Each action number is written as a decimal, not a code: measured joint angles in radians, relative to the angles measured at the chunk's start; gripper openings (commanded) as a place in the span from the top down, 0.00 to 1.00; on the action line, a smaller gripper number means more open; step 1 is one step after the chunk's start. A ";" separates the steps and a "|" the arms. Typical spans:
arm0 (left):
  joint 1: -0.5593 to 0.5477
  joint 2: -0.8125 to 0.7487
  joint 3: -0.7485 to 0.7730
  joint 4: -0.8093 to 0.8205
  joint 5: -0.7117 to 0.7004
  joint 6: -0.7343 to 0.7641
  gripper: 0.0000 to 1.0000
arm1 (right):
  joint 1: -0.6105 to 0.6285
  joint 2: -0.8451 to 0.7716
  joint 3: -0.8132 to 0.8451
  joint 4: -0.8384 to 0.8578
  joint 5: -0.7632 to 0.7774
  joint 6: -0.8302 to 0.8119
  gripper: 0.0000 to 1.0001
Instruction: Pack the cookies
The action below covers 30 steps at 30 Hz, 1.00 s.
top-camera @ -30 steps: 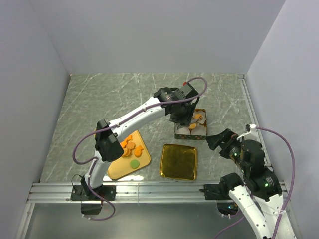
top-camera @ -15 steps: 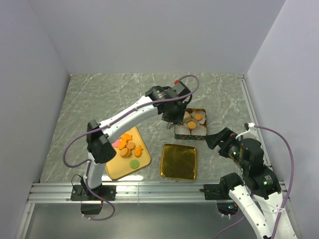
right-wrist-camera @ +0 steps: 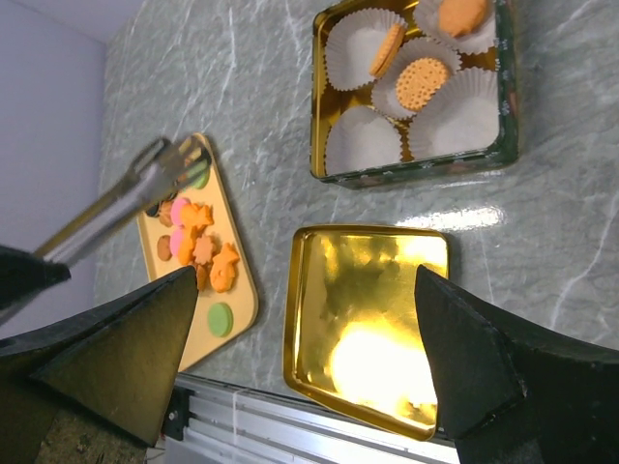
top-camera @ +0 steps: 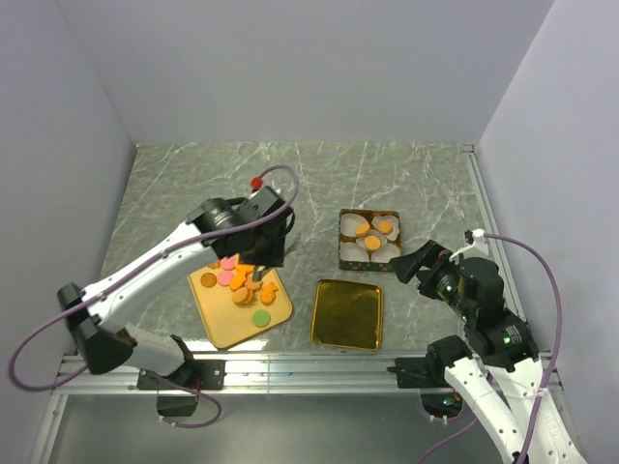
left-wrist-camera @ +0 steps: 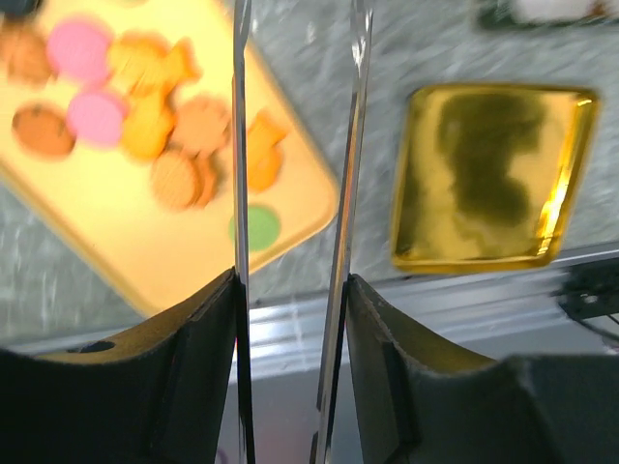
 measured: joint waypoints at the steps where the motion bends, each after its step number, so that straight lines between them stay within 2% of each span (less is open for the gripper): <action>1: 0.002 -0.032 -0.037 -0.011 -0.003 -0.021 0.49 | 0.000 0.008 0.000 0.007 -0.007 0.000 0.00; 5: 0.010 -0.122 -0.151 -0.055 -0.018 -0.098 0.48 | 0.000 0.040 -0.001 0.032 -0.034 0.001 0.00; 12: 0.013 -0.238 -0.258 -0.117 -0.015 -0.209 0.49 | 0.000 0.077 -0.001 0.045 -0.072 0.004 0.00; 21: 0.013 -0.450 -0.389 -0.151 0.081 -0.286 0.50 | 0.000 0.077 -0.001 0.044 -0.087 0.003 0.00; 30: 0.013 -0.473 -0.456 -0.153 0.102 -0.301 0.50 | 0.000 0.076 -0.001 0.043 -0.098 -0.002 0.00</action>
